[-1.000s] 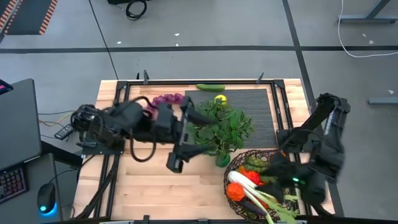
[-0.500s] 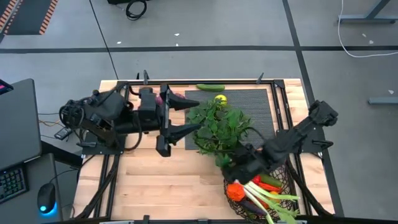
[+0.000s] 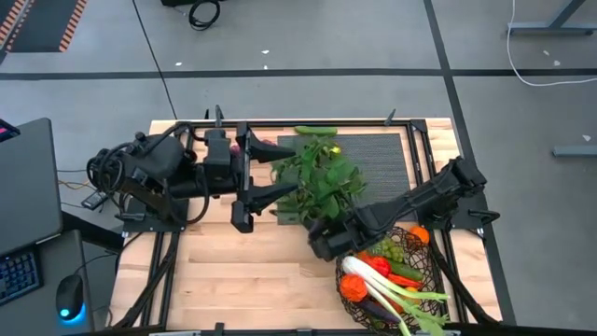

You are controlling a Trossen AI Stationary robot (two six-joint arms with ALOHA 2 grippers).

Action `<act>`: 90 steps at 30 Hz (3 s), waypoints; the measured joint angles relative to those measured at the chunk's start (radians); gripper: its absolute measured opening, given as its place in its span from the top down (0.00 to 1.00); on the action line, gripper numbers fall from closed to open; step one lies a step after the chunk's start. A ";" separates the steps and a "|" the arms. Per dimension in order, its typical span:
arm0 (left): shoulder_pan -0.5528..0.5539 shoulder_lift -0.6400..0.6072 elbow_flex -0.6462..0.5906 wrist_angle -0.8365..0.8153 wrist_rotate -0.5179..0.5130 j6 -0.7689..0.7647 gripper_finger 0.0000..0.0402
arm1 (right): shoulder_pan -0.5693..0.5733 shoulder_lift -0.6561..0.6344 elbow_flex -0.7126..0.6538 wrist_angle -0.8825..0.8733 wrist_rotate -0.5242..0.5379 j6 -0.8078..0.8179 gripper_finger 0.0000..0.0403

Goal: Build produce basket
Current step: Put the purple eggplant into the brown wire basket

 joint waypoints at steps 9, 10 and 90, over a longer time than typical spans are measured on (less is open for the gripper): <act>0.000 0.000 0.000 -0.079 0.000 0.000 0.28 | -0.029 -0.012 0.001 0.010 -0.022 -0.012 0.14; 0.000 0.000 0.000 -0.088 0.000 0.001 0.28 | -0.030 -0.011 0.001 0.011 -0.030 -0.019 0.14; 0.014 0.029 -0.001 -0.191 -0.079 -0.026 0.28 | 0.110 0.172 -0.005 0.251 0.270 -1.414 0.14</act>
